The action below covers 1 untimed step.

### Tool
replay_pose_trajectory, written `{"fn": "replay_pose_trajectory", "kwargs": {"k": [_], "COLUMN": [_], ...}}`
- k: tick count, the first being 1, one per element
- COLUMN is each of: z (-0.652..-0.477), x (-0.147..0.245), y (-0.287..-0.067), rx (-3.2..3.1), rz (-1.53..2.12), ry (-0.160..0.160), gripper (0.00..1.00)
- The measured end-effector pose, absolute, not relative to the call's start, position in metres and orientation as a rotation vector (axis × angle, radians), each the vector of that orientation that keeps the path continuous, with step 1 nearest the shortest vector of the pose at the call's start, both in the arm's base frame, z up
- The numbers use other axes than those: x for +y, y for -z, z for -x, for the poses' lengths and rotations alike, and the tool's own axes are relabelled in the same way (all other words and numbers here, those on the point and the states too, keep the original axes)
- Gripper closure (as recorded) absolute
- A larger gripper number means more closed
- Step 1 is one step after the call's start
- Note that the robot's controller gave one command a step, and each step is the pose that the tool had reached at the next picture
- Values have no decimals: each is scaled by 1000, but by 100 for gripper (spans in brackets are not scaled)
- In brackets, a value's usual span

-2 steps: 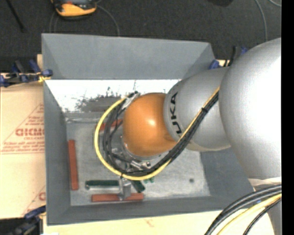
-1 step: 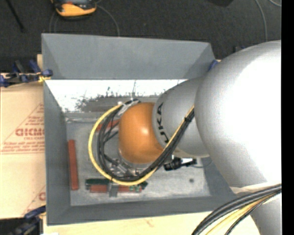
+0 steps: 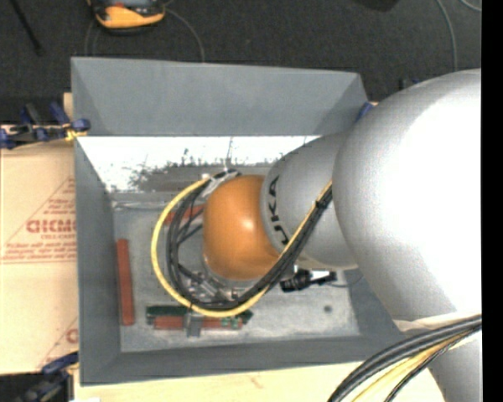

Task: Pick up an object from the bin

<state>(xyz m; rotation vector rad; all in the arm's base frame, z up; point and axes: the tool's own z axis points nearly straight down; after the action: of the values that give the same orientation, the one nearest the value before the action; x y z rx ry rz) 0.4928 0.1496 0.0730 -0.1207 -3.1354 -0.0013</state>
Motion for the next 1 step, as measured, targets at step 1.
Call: {"fn": "replay_pose_trajectory", "kwargs": {"k": [1], "z": [-498], "x": [164], "y": [-118], "rx": [-3136], "rz": [113], "ry": [-2], "gripper": [100]}}
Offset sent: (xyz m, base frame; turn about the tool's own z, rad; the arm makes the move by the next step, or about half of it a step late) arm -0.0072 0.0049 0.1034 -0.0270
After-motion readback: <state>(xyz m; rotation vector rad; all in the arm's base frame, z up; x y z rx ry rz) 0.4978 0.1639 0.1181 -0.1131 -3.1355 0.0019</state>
